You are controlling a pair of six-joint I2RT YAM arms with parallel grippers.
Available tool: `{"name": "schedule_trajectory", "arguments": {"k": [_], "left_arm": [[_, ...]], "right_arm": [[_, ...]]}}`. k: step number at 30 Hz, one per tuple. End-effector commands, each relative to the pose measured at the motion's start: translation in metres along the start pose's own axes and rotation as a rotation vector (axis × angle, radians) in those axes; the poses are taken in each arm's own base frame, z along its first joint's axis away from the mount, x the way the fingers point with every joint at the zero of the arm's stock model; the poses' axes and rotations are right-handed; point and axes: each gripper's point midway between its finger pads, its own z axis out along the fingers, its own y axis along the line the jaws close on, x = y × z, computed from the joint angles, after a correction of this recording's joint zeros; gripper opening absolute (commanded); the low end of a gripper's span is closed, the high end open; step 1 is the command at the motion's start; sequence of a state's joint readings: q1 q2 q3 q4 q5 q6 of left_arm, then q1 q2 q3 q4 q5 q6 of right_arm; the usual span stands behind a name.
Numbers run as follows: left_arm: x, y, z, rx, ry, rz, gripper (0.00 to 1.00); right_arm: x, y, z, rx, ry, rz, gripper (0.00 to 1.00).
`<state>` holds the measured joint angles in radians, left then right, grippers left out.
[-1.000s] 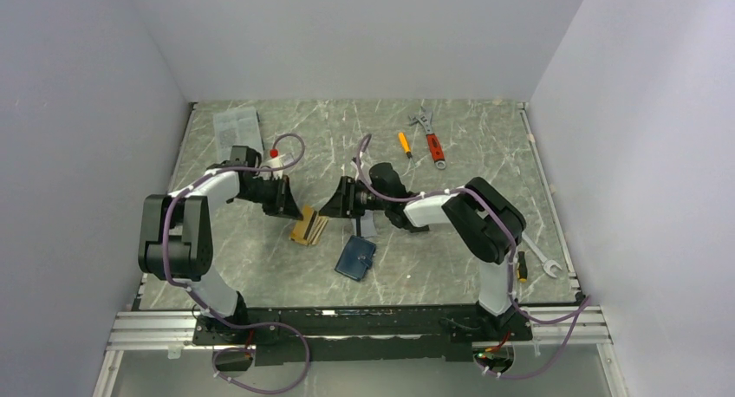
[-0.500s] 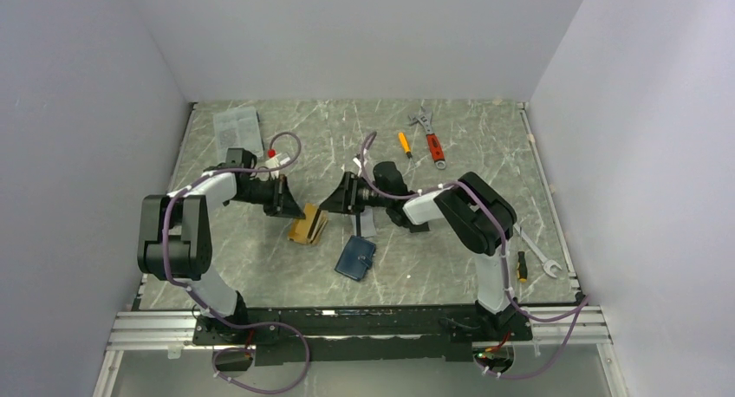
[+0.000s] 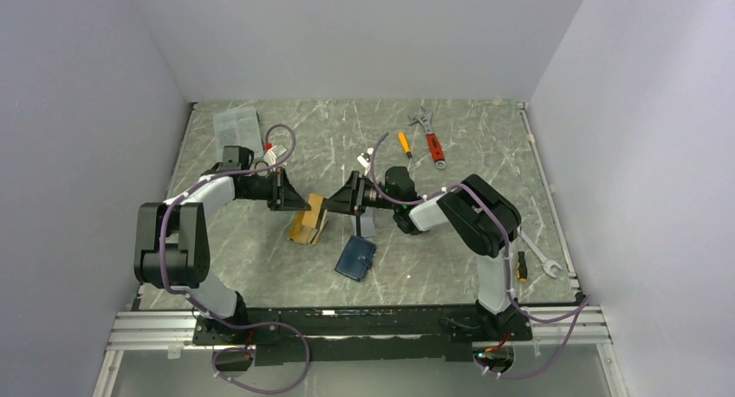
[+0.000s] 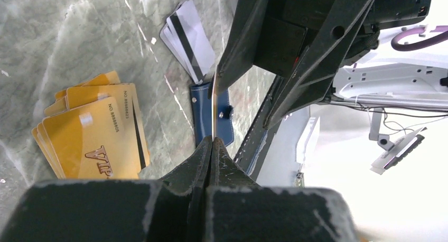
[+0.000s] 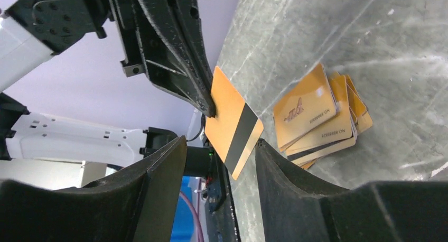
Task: Put the credit cards into the card holder
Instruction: Pick up the credit card from the center of the board, then open the card holder at the center of the board.
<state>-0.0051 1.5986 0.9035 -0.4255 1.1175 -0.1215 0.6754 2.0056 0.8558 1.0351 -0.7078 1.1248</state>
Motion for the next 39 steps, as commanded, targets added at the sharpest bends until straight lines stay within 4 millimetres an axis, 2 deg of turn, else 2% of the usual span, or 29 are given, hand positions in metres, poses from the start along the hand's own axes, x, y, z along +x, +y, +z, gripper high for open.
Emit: {"name": "schedule_trajectory", "arguments": {"k": [1, 7, 13, 18, 23, 24, 28, 30, 31, 33, 36, 39], "left_arm": [[-0.009, -0.020, -0.003, 0.075, -0.035, 0.025, 0.00], [-0.013, -0.028, -0.005, 0.097, -0.049, 0.027, 0.00], [-0.017, -0.033, -0.006, 0.112, -0.069, 0.028, 0.00], [-0.016, -0.035, -0.005, 0.110, -0.071, 0.029, 0.00], [-0.014, -0.038, -0.003, 0.103, -0.063, 0.044, 0.00], [-0.013, -0.040, -0.002, 0.098, -0.061, 0.049, 0.01], [-0.013, -0.042, -0.007, 0.032, -0.055, 0.113, 0.37], [-0.016, -0.043, -0.013, -0.027, -0.060, 0.184, 0.61], [-0.016, -0.043, -0.017, -0.060, -0.060, 0.215, 0.67], [-0.016, -0.043, -0.023, -0.118, -0.058, 0.267, 0.75], [-0.011, -0.040, -0.029, -0.196, -0.036, 0.367, 0.80], [-0.003, -0.036, -0.029, -0.260, -0.002, 0.411, 0.82]], "right_arm": [[-0.015, 0.050, -0.003, -0.153, -0.035, -0.069, 0.52], [-0.013, 0.052, 0.003, -0.160, -0.020, -0.061, 0.50], [-0.012, 0.059, 0.009, -0.189, -0.010, -0.053, 0.42], [-0.014, 0.071, 0.012, -0.236, -0.014, -0.042, 0.26], [-0.016, 0.079, 0.009, -0.235, -0.014, -0.045, 0.00], [-0.015, 0.078, 0.009, -0.229, -0.010, -0.045, 0.00], [-0.006, 0.063, -0.001, -0.113, 0.028, -0.024, 0.00], [0.007, 0.042, -0.016, 0.062, 0.057, -0.058, 0.00], [0.012, 0.031, -0.026, 0.172, 0.068, -0.086, 0.00], [0.027, 0.019, -0.046, 0.364, 0.104, -0.150, 0.00], [0.053, 0.009, -0.073, 0.552, 0.185, -0.150, 0.00], [0.075, -0.002, -0.088, 0.689, 0.252, -0.117, 0.00]]}}
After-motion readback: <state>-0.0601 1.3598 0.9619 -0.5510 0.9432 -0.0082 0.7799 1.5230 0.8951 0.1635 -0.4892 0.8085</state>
